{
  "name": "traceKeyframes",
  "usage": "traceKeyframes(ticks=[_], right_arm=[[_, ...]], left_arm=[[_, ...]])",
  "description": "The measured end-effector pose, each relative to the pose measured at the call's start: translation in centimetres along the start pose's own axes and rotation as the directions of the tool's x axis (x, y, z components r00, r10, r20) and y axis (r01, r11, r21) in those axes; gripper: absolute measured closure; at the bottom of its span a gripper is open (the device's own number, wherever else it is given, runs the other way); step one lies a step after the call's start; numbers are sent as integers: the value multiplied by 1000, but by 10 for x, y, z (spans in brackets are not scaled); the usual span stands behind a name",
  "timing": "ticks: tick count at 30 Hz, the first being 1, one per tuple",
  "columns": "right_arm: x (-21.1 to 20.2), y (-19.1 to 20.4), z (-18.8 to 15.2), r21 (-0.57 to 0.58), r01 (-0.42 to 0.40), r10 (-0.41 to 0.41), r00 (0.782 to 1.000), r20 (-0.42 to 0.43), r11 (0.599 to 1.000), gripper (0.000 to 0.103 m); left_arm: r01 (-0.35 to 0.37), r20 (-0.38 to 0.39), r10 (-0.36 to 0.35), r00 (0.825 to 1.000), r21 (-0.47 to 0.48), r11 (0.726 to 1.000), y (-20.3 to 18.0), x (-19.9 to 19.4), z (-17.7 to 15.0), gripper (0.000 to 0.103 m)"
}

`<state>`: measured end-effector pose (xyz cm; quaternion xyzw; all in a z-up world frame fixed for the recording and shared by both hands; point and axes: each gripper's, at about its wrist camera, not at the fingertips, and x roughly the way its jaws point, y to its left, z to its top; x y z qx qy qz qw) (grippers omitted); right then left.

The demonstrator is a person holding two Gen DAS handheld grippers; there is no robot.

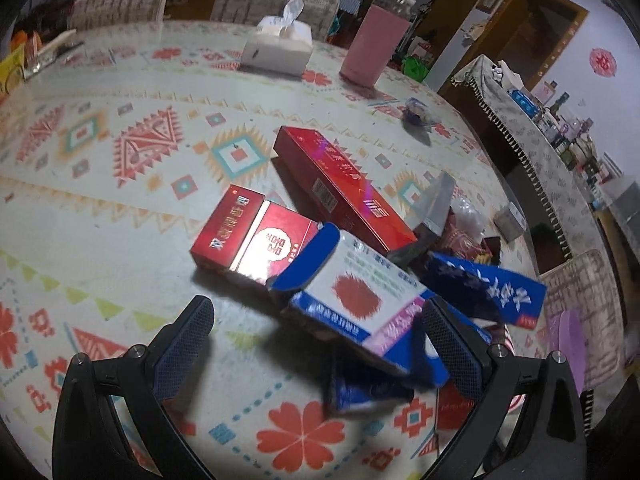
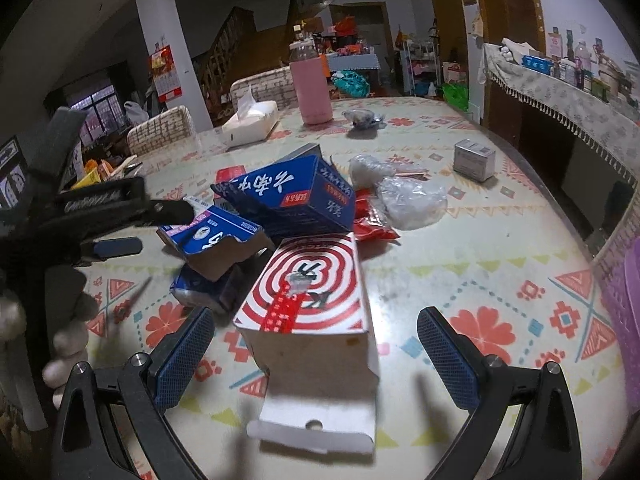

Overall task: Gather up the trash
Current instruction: 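Grasp the spiral-printed white box with the right tool while the left tool grasps the blue box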

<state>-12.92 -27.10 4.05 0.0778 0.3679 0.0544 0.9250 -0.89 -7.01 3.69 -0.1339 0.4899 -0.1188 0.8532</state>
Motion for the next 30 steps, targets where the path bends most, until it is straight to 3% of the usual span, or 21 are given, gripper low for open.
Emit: traceKeyframes(ticks=[3, 4, 5, 7, 10, 13, 17, 30], right_arm=[[4, 3, 1, -12, 12, -12, 1000, -3, 1000, 0], [4, 4, 1, -13, 15, -15, 1000, -4, 1000, 0], [5, 4, 1, -14, 17, -17, 1000, -6, 1000, 1], [5, 4, 1, -14, 18, -18, 1000, -4, 1000, 7], [5, 2, 0, -9, 6, -6, 1000, -15, 1000, 25], [0, -4, -2, 16, -18, 18, 1000, -9, 1000, 26], [-14, -12, -3, 54, -66, 65, 998, 16, 996, 28], [-68, -45, -14, 134, -95, 80, 990, 112, 986, 28]], left_arm=[[19, 1, -19, 1000, -8, 1000, -2, 2, 0, 1], [25, 1, -25, 1000, -10, 1000, -4, 2, 0, 11], [45, -7, -45, 999, -7, 999, -7, 2, -1, 28], [79, -13, -79, 997, -8, 997, -8, 1, -2, 41], [79, 21, -79, 997, 3, 997, -12, -13, -2, 52], [111, 41, -111, 993, 5, 994, -13, -32, -4, 61], [106, 76, -109, 991, 42, 993, -20, -51, -9, 65], [61, 135, -85, 987, 174, 983, -65, -62, -29, 67]])
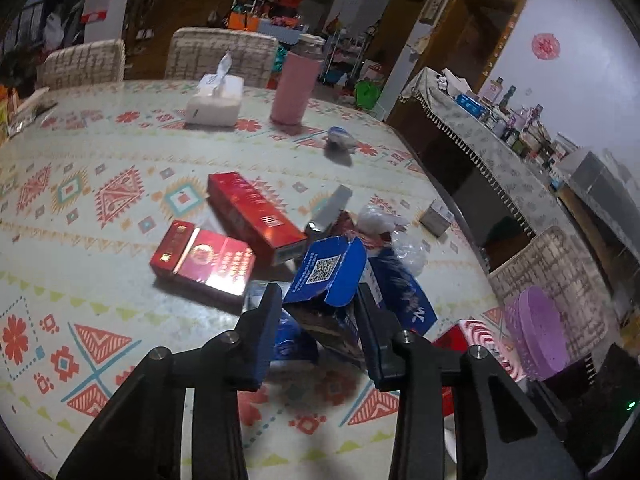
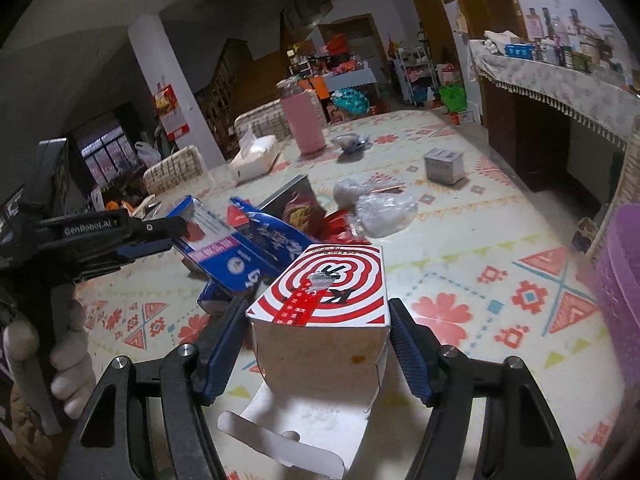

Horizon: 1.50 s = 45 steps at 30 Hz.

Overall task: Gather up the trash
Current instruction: 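Grasp the spiral-printed white box with the right tool while the left tool grasps the blue box, then carry both held boxes over the purple basket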

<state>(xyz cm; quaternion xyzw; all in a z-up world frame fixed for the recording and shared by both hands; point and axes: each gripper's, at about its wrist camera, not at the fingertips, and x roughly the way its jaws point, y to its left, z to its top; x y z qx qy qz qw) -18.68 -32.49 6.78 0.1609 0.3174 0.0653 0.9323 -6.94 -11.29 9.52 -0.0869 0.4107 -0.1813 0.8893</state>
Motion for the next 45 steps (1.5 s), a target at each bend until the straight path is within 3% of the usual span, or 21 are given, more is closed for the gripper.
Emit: traceKeyframes(ticks=[5, 9, 18, 24, 29, 37, 41, 45], right_arm=[[-13, -18, -3, 41, 10, -11, 1000, 15, 999, 28], [-26, -32, -5, 63, 13, -15, 999, 31, 998, 28], [-59, -74, -5, 139, 25, -37, 996, 85, 990, 29], [-89, -111, 1, 194, 44, -71, 988, 136, 980, 29], [-121, -153, 10, 250, 88, -136, 974, 182, 964, 28], [-165, -233, 15, 352, 224, -308, 929, 203, 909, 28], [-173, -266, 16, 390, 268, -362, 913, 190, 881, 28], [-169, -291, 17, 410, 287, -378, 911, 162, 866, 25]], left_arm=[[-65, -2, 65, 998, 62, 996, -19, 14, -5, 67], [-65, -8, 66, 998, 70, 995, -25, 13, -7, 69], [26, 49, -33, 998, 126, 992, -69, -20, 0, 73], [94, 64, -110, 992, 214, 972, -120, -34, 7, 73], [166, 29, -181, 983, 280, 945, -170, -24, 14, 73], [312, -94, -300, 949, 387, 868, -285, 20, 13, 73], [354, -140, -326, 935, 425, 833, -337, 43, 7, 73], [381, -180, -336, 924, 455, 805, -378, 71, -2, 72]])
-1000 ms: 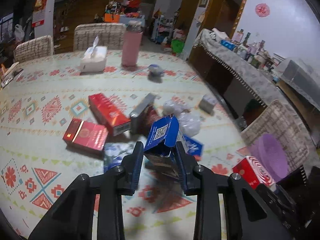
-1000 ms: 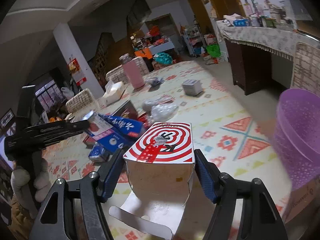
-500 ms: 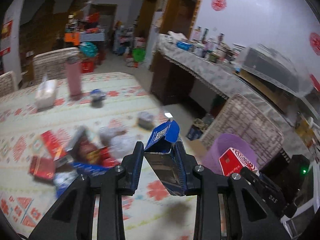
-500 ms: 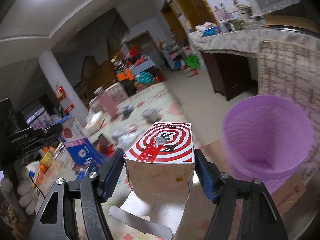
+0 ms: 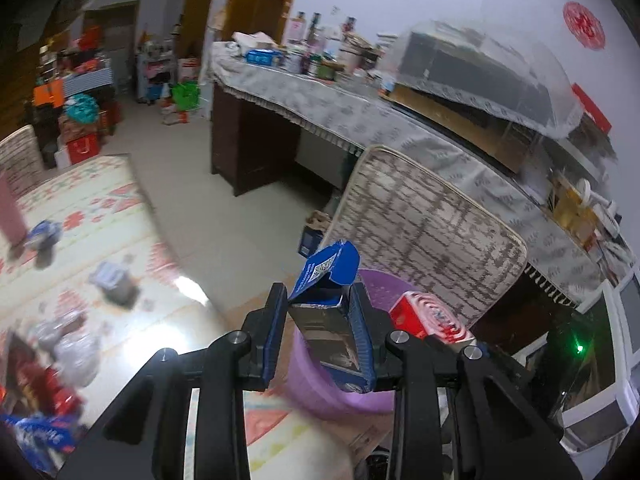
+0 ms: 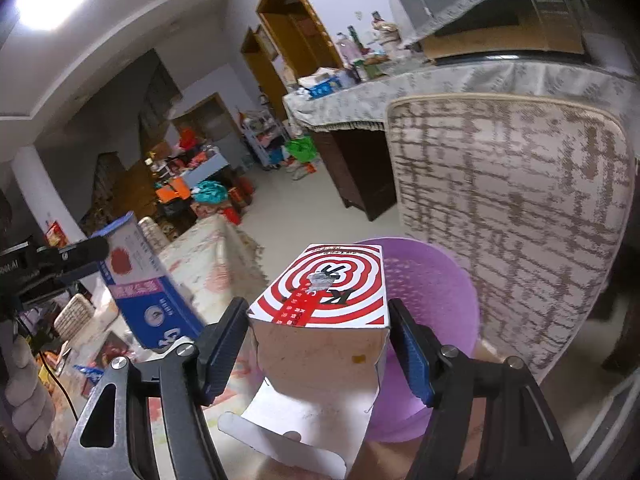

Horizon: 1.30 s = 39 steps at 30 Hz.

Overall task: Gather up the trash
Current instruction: 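Carry both held boxes over the purple basket, then open both tools to drop the boxes into the purple basket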

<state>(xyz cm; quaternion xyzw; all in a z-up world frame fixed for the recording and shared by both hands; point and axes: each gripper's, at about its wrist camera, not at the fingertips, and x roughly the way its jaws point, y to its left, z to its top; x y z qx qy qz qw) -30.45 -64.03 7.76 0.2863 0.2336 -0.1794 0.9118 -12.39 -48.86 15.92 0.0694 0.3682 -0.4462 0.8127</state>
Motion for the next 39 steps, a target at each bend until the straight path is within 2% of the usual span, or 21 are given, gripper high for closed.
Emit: traceKeyframes(ticks=[3, 5, 7, 13, 18, 24, 32, 35, 39], right_arm=[[9, -14, 2, 27, 23, -23, 1000, -20, 999, 22], [8, -26, 1, 55, 24, -23, 999, -22, 998, 20], [2, -34, 1, 73, 32, -31, 999, -15, 997, 19], [-38, -64, -6, 104, 95, -98, 995, 21, 990, 17], [-77, -86, -14, 113, 178, -186, 980, 64, 978, 13], [-104, -93, -20, 122, 202, -213, 973, 88, 972, 13], [-111, -61, -28, 77, 169, -175, 980, 95, 983, 10], [-105, -40, -34, 47, 142, -145, 986, 77, 989, 9], [-93, -8, -45, 3, 96, -96, 995, 42, 995, 9]], left_arm=[[-3, -28, 3, 1000, 29, 1000, -16, 26, 2, 64], [5, -50, -4, 999, 33, 999, -20, 36, -2, 50], [6, -62, -4, 998, 29, 1000, -22, 42, -6, 45], [15, -94, -14, 996, 9, 1000, -17, 35, -20, 40], [-3, -92, 4, 996, 13, 1000, -12, 20, -35, 38], [-28, -75, 28, 997, 6, 1000, -3, -8, -49, 38], [-111, -7, 111, 994, -29, 993, 38, -69, -68, 32], [-169, 22, 171, 985, -67, 983, 66, -99, -79, 31], [-257, 45, 266, 963, -150, 955, 116, -143, -100, 30]])
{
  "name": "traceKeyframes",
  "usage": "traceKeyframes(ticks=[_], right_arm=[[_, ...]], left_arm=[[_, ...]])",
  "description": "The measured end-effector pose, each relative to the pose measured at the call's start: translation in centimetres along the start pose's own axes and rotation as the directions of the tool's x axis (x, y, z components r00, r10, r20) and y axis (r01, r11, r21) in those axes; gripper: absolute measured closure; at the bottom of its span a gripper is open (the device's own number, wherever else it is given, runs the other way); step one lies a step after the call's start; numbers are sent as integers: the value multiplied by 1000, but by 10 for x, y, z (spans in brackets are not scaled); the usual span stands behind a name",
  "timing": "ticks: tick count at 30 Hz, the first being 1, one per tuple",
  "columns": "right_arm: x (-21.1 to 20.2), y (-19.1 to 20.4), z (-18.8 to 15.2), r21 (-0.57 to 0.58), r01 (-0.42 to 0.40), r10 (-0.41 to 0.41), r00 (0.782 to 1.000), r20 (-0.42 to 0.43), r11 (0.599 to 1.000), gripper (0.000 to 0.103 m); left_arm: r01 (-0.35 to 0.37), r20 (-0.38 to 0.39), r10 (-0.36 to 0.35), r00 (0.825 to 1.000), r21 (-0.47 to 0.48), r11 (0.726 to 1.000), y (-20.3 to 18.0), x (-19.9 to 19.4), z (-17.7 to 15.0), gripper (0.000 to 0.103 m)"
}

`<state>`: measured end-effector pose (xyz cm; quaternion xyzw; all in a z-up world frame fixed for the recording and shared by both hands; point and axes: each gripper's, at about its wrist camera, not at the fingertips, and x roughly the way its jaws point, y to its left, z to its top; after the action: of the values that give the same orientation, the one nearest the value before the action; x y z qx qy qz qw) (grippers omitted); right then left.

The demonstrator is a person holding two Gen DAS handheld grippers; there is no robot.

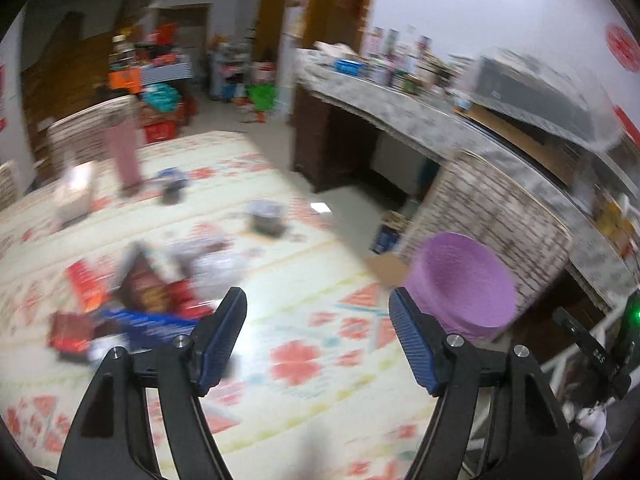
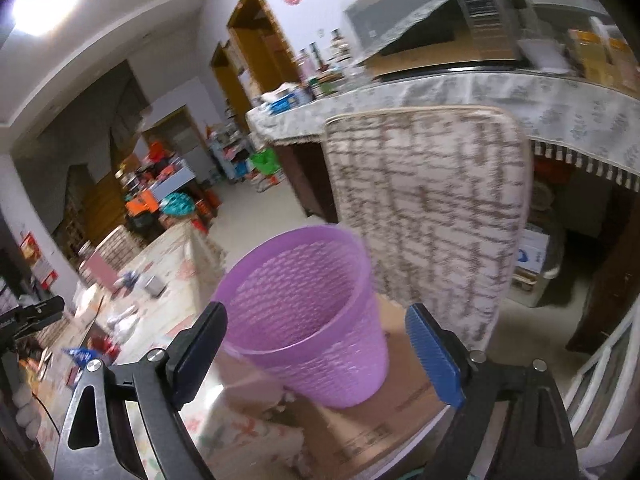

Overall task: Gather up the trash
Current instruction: 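Move both tools back over the table toward the remaining trash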

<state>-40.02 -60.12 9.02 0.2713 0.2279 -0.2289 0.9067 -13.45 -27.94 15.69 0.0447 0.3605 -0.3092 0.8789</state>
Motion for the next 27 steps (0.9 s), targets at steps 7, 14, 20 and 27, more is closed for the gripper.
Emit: traceKeyframes(ticks=[7, 14, 20, 27], right_arm=[[28, 77, -30, -90, -128, 118, 988, -99, 988, 9], [52, 160, -66, -193, -260, 217, 952, -218, 946, 9], [66, 207, -86, -246, -310, 236, 928, -287, 918, 9], [78, 238, -102, -273, -338, 237, 908, -344, 901, 8]], left_arm=[[-219, 41, 230, 972, -186, 958, 127, -57, -29, 27], [-339, -52, 341, 939, -322, 884, 220, -71, -72, 26], [-324, -130, 297, 946, -356, 877, 240, -44, -95, 26], [-284, -197, 235, 952, -275, 918, 213, 16, -93, 26]])
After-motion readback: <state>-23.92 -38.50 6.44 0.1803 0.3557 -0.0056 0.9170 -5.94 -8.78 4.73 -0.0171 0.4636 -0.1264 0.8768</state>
